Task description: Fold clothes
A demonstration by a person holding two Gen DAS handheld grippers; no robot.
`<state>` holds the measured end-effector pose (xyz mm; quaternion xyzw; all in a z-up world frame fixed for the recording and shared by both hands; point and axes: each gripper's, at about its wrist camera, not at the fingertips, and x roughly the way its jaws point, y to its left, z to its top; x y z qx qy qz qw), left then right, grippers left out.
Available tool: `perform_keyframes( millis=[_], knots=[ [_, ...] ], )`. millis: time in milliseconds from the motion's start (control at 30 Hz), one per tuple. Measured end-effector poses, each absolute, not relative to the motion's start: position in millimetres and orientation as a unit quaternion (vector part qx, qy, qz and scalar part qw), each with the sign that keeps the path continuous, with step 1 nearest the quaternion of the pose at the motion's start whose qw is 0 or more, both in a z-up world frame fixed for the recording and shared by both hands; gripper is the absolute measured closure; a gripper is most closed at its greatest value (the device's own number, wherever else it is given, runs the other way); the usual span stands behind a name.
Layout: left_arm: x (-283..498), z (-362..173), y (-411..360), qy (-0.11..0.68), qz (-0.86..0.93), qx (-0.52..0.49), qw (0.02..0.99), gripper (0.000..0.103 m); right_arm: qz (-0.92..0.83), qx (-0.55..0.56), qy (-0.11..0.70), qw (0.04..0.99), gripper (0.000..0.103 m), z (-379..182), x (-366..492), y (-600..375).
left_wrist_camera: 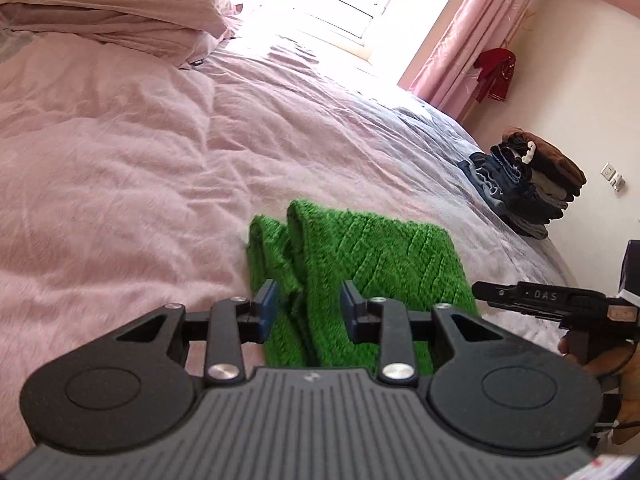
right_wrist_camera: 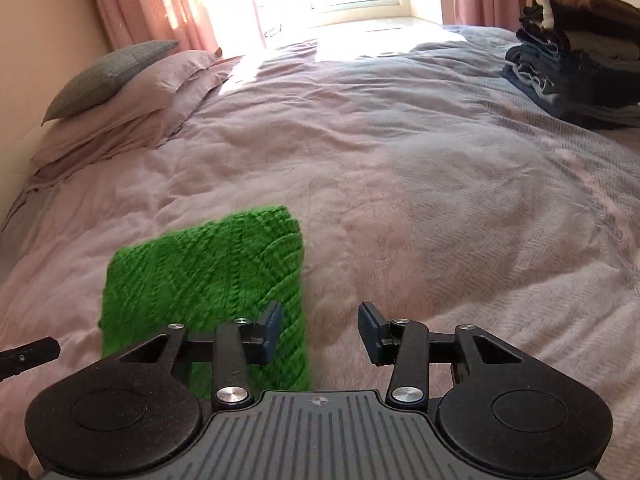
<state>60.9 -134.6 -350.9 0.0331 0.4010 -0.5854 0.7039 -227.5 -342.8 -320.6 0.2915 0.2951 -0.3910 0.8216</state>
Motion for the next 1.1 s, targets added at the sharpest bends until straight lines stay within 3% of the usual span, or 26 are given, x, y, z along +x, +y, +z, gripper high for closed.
perform_keyframes(
  millis=[400, 467, 500, 700, 1000, 1067, 1100],
  knots=[
    [92.3, -401.5, -207.2, 0.48, -0.578, 0.0, 0.66, 0.067, -0.366, 0.273, 0.301, 0.838, 0.063, -341.8, -212.8, -373.5],
    [94.2, -405.0, -209.8, 0.491, -0.582, -0.026, 0.647, 0.072, -0.362, 0.273, 0.303, 0.838, 0.063, -345.8, -211.0, -375.4],
    [93.7, -404.3, -209.5, 0.49, -0.586, -0.033, 0.644, 0.089, -0.362, 0.273, 0.304, 0.838, 0.063, -347.1, -210.1, -375.9],
    [90.5, -367.9, -186.6, 0.438, -0.589, -0.023, 0.679, 0.092, -0.348, 0.232, 0.305, 0.855, 0.063, -338.2, -198.2, -365.6],
    [109.2, -408.0, -195.2, 0.439, -0.548, 0.015, 0.712, 0.088, -0.32, 0.088, 0.366, 0.869, 0.063, -358.0, -142.2, -335.6],
    [106.0, -407.3, -190.2, 0.43, -0.552, 0.016, 0.714, 0.083, -0.32, 0.088, 0.358, 0.873, 0.063, -359.3, -147.9, -334.3],
    [104.1, -405.1, -186.9, 0.426, -0.548, 0.021, 0.719, 0.076, -0.318, 0.096, 0.35, 0.876, 0.063, -357.7, -153.5, -334.9]
  ],
)
